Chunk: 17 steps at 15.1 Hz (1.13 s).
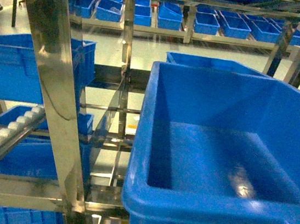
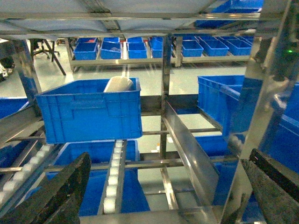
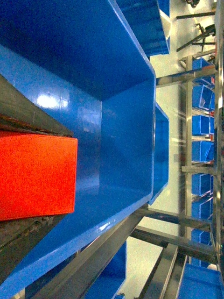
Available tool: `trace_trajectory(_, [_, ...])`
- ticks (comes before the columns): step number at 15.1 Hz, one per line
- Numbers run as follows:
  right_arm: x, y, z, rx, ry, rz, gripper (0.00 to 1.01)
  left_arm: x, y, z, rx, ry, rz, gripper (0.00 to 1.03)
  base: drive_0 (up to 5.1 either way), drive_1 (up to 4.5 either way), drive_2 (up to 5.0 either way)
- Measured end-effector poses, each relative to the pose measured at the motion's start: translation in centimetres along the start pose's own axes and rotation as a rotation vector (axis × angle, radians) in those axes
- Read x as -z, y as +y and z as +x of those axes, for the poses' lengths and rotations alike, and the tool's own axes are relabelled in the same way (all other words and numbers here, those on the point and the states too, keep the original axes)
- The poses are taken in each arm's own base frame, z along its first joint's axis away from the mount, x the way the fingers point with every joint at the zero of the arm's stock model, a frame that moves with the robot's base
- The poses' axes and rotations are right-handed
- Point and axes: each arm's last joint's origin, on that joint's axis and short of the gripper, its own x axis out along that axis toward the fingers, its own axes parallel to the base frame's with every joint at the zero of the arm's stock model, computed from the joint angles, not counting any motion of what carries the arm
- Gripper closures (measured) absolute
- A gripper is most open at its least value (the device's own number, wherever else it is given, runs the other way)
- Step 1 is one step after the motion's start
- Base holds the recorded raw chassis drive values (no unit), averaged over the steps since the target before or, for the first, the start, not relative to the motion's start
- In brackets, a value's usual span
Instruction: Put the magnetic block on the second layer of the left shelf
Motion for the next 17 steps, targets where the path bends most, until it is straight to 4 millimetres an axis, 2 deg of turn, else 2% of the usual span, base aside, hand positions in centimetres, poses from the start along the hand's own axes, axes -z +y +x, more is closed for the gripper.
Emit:
trace_trajectory(6, [0.1, 0.1, 0.1, -0.007, 0.026, 0.002, 0.68, 0.0, 0.0, 0.0, 0.000, 0.000, 0.000, 0.05, 0.0, 0.34, -0.3])
trace_trajectory(7, [-0.1, 0.4, 0.6, -0.027, 0.049, 0.020, 0.68, 0.0, 0.0, 0.0, 0.000, 0.000, 0.000, 0.05, 0.0, 0.00, 0.0])
trace_trajectory(9, [-1.4, 0.8, 3.5, -0.084, 0.088, 0.120, 0.68, 0.0, 0.0, 0.0, 0.000, -0.001, 0.000, 0.05, 0.0, 0.00, 0.0])
trace_trajectory(10, [-1.4, 1.0, 4.9, -0.117, 0.121, 0.177, 0.68, 0.0, 0.0, 0.0, 0.000, 0.000, 0.000, 0.05, 0.0, 0.00, 0.0])
trace_trajectory(13, [0.6, 1.7, 9.1, -0.165, 0.290, 0.289, 0.68, 0.0, 0.0, 0.0, 0.000, -0.001, 0.000, 0.05, 0.0, 0.00, 0.0])
trace_trajectory(17, [0.0, 4.6, 17.4, -0.121, 0.392, 0.261, 0.68, 0.0, 0.0, 0.0, 0.000, -0.001, 0.000, 0.05, 0.0, 0.00, 0.0])
